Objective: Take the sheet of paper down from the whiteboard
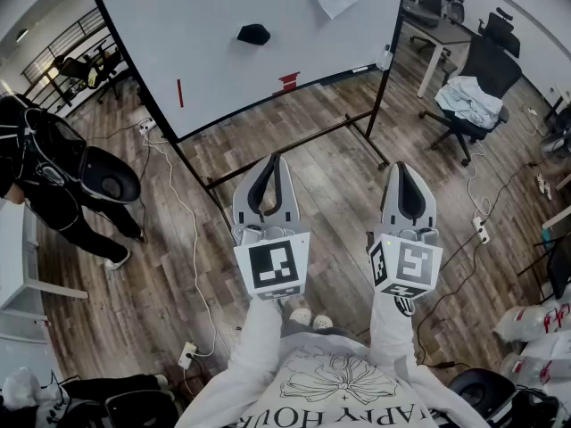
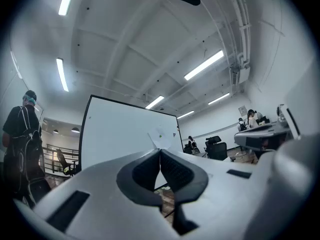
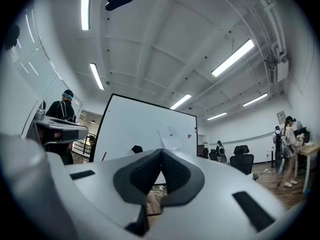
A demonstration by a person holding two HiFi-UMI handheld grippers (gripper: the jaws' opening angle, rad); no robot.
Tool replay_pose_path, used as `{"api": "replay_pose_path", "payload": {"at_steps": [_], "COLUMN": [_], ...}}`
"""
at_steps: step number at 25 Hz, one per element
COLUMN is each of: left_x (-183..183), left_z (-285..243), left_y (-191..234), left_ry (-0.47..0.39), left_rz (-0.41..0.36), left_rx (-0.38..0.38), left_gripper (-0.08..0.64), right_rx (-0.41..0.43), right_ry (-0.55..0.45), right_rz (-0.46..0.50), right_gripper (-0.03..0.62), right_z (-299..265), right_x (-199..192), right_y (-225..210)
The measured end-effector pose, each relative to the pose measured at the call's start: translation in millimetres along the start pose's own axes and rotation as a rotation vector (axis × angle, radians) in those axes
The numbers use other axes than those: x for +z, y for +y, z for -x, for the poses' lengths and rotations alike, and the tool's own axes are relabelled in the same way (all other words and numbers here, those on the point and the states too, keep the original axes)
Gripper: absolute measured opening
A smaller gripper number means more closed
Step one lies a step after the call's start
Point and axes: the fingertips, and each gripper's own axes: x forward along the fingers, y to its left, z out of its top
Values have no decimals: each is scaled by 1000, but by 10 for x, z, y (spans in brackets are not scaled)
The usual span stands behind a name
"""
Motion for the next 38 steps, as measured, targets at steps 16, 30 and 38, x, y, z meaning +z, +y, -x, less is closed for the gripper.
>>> {"api": "replay_pose_path", "payload": {"at_steps": [16,30,38], "left_x": [-186,-487,-555], "left_z": [-280,-1145,-2473], "left_y": [-328,-341,-214], "left_ry": [21,39,10], "left_rz": [-5,-6,-4], "left_rx": [21,34,4], "left_gripper": [5,5,5], "right_rx": [71,40,39], "right_ry": [-7,24,-6], "right_rz": [15,-22,-16], "right_gripper": [3,3,3], "right_z": [-226,-1012,-2286], "right_x": [-205,-608,-639], "right_y": [-231,-640,-844]}}
